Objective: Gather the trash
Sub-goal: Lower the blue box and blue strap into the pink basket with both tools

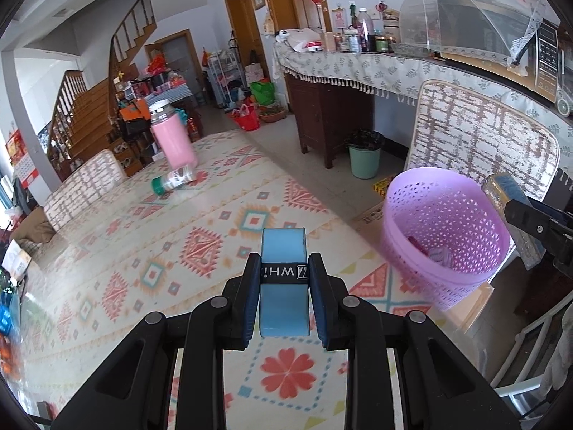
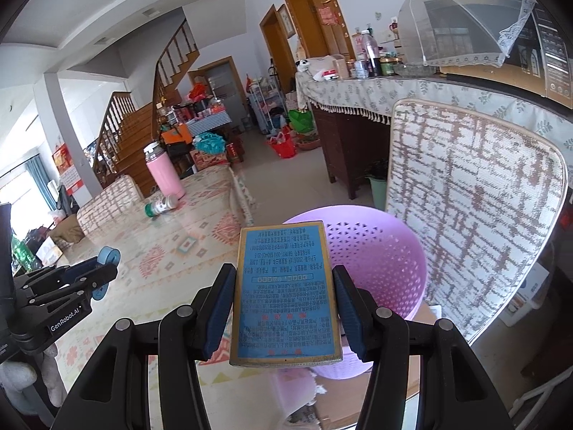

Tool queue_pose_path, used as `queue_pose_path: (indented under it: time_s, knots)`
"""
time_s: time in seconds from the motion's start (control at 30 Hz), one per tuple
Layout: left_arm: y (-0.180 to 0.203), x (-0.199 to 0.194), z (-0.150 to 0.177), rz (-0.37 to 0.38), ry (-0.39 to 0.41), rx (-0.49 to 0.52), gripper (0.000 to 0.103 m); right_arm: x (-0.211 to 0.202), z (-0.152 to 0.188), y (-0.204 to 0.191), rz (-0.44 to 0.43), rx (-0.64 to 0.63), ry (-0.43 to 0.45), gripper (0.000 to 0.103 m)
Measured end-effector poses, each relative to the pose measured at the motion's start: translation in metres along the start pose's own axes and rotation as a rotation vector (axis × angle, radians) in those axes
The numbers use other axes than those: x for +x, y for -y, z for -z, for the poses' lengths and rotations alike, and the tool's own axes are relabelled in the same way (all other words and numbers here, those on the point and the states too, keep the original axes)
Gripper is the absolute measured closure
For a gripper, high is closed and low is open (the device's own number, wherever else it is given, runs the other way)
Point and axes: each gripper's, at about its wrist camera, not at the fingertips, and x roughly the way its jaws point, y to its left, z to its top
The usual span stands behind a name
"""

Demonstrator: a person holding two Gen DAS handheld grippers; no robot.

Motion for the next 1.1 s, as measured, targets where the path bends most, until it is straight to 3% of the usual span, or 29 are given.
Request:
queue_pose_path:
  time_s: [0.57, 1.1]
  knots:
    - [0.055, 0.025, -0.038, 0.087, 0.014, 0.073, 0.078, 0.017, -0.012, 0.04, 0.042, 0.06, -0.017, 0.044]
    - [0.107, 0.054, -0.07, 0.215, -0.01, 0.119, 0.078, 0.014, -0.025, 0.072, 0.101, 0.091, -0.013, 0.044]
